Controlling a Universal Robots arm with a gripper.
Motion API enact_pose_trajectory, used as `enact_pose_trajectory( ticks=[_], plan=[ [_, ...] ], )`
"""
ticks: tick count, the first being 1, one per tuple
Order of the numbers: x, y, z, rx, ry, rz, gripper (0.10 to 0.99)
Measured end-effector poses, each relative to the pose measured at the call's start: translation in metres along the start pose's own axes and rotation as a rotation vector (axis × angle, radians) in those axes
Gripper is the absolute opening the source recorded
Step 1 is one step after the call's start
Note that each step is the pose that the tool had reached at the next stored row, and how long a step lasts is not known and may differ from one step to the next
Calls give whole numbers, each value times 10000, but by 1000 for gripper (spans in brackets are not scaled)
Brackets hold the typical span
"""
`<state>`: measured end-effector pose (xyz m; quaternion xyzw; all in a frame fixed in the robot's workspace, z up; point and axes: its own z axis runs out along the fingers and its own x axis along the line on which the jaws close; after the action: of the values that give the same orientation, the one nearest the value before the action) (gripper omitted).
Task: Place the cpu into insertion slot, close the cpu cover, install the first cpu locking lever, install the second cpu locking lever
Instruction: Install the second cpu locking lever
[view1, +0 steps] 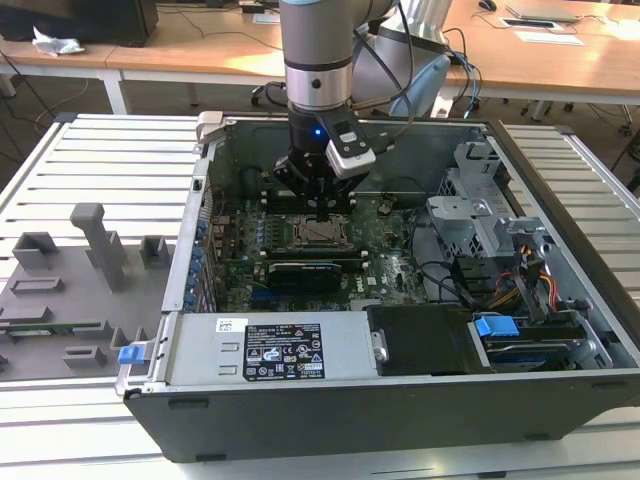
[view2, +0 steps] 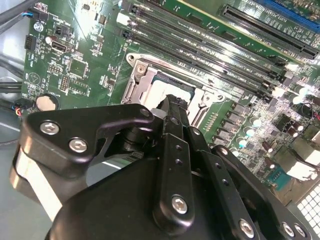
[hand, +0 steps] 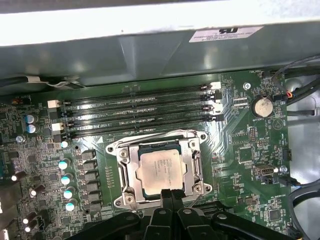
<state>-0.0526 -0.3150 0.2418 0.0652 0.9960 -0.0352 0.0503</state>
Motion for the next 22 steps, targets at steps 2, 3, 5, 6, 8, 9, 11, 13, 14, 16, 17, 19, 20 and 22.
enact_pose_trajectory(
  ticks=[2, 3, 5, 6, 8, 9, 11, 13, 14, 16, 17, 19, 20, 22],
  plan=[
    [-5, -45, 4, 1, 1, 2, 106],
    [-11, -88, 8, 0, 0, 3, 106],
    [-29, -233, 19, 0, 0, 3, 106],
    [-33, -261, 21, 0, 0, 2, 106],
    [-40, -309, 25, -16, 2, 3, 106],
    [-42, -329, 27, -40, 6, 6, 106],
    [-43, -366, 39, -188, 25, 22, 106],
    [-30, -403, 49, -490, 67, 51, 106],
    [-16, -417, 51, -651, 89, 68, 106],
    [14, -438, 55, -905, 122, 91, 106],
    [27, -448, 57, -981, 134, 98, 106],
    [55, -480, 70, -1129, 154, 110, 106],
    [65, -493, 76, -1173, 159, 115, 106],
    [85, -522, 89, -1267, 171, 128, 106]
  ],
)
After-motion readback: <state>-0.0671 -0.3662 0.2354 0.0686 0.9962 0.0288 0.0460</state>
